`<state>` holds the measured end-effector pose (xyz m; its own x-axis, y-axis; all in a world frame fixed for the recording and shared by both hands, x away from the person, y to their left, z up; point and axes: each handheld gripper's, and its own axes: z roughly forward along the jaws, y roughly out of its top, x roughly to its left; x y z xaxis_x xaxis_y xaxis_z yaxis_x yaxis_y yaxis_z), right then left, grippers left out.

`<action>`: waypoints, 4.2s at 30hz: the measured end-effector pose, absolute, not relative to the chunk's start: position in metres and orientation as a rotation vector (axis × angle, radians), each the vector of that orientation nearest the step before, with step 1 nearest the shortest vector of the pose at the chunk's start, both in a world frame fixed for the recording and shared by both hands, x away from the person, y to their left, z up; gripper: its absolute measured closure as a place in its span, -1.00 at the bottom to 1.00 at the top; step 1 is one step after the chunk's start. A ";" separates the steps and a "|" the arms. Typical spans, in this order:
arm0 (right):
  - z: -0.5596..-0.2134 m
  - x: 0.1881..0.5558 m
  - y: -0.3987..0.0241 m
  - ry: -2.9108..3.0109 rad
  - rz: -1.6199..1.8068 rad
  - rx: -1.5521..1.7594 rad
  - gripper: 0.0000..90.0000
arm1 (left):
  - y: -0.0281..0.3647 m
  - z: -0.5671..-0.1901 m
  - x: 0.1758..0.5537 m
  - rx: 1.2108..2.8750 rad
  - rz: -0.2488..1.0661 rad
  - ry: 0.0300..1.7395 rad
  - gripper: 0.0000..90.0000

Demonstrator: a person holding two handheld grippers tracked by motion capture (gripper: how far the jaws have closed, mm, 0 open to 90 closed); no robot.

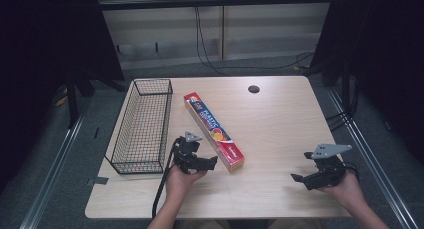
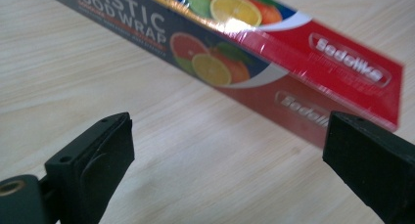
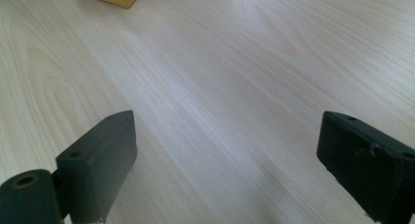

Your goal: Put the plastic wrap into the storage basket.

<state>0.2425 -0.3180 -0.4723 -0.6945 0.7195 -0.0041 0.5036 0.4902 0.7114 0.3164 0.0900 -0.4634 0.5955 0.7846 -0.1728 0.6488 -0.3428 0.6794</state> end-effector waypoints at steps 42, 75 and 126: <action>-0.471 0.241 -0.318 2.431 1.038 1.051 -0.78 | 0.032 -0.441 0.409 1.971 0.228 1.586 -0.83; -0.469 0.242 -0.321 2.386 1.052 1.073 -0.77 | 0.022 -0.460 0.416 1.960 0.208 1.680 -0.75; -0.470 0.242 -0.322 2.388 1.042 1.073 -0.72 | 0.048 -0.456 0.438 2.098 0.237 1.719 -0.23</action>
<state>0.2418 -0.3217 -0.4695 -0.6655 0.7464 0.0051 0.5112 0.4508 0.7317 0.4381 0.0478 -0.4556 0.2225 0.9664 -0.1287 0.8956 -0.1504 0.4188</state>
